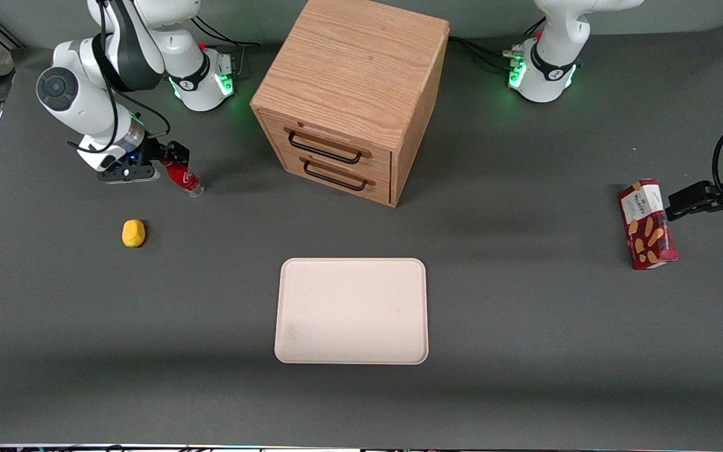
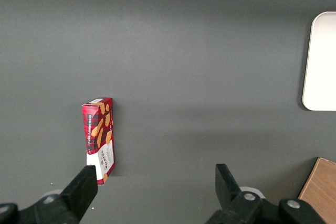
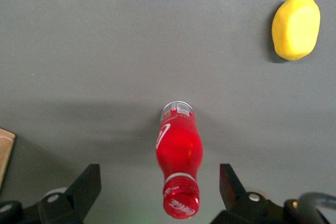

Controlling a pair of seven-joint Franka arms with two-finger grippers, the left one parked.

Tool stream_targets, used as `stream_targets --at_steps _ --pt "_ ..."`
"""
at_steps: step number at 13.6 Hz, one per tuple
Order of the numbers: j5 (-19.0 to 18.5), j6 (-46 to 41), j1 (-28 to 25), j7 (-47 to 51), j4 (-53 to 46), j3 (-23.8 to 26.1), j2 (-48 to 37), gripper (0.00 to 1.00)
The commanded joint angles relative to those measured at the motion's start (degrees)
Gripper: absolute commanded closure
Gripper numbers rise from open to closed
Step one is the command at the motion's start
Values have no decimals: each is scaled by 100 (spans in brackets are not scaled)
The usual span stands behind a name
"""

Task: Place coke bottle on tray
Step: 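Lower the open right gripper over the red Coca-Cola bottle's cap end, then close the right gripper on the bottle near its cap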

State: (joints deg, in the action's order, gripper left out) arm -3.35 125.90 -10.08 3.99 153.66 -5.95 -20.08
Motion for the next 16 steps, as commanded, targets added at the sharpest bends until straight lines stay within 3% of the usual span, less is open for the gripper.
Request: stream_targets --at_steps 1,11,16 --pt "-140 171 -3 -74 278 -20 -251 0" --pt "-324 286 6 -83 498 -73 -260 2" --pt "-333 277 6 -83 498 -82 -233 39"
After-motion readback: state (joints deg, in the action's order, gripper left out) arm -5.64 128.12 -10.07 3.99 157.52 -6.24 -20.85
